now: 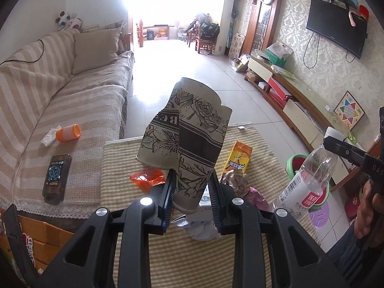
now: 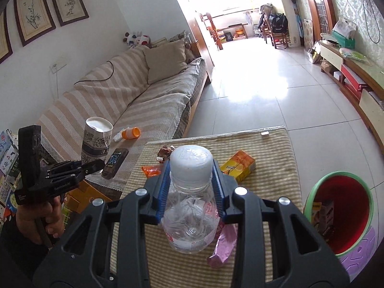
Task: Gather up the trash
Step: 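Lift the bottle and paper cup and carry them over the red bucket, then open the right tool over the bucket while the left tool releases the paper cup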
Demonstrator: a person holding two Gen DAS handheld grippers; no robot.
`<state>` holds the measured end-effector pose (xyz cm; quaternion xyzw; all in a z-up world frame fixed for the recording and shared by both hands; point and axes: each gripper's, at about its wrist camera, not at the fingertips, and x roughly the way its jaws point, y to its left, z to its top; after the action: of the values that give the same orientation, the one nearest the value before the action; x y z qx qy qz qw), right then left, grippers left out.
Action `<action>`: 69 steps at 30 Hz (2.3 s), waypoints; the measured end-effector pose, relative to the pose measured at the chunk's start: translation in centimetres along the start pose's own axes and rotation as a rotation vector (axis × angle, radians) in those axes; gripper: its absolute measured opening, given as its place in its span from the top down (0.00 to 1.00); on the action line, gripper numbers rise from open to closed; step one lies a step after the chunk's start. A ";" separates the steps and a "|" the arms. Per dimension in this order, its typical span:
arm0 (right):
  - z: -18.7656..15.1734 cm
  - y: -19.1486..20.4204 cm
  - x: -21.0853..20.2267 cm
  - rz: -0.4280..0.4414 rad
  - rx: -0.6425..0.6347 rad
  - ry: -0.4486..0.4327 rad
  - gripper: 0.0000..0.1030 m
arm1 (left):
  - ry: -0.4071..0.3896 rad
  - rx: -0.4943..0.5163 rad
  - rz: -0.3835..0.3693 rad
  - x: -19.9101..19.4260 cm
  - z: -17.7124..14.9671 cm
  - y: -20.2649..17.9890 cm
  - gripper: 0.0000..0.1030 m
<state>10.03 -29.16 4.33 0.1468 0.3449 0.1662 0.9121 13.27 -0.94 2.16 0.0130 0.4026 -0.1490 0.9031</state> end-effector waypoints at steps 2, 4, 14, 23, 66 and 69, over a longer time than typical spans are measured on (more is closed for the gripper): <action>0.4 -1.2 -0.7 -0.016 0.011 -0.019 0.68 | 0.003 0.011 -0.020 0.5 0.4 -1.2 0.76; 0.8 -2.5 -1.6 -0.030 0.031 -0.040 0.68 | 0.004 0.029 -0.035 1.0 0.9 -2.5 0.76; 1.4 -10.3 -6.2 -0.168 0.136 -0.120 0.68 | 0.008 0.126 -0.138 3.9 2.9 -10.8 0.76; 0.1 -17.6 -9.9 -0.357 0.230 -0.155 0.68 | 0.022 0.223 -0.272 7.1 4.4 -20.0 0.76; -0.5 -22.7 -9.4 -0.665 0.157 -0.090 0.12 | 0.197 0.256 -0.451 14.6 1.1 -31.0 0.08; -0.2 -21.6 -8.6 -0.682 0.126 -0.081 0.06 | 0.184 0.262 -0.411 13.3 1.2 -29.3 0.08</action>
<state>8.18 -52.05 0.96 0.0857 0.3471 -0.1757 0.9172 14.38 -32.52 -3.95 0.0613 0.4547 -0.3784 0.8039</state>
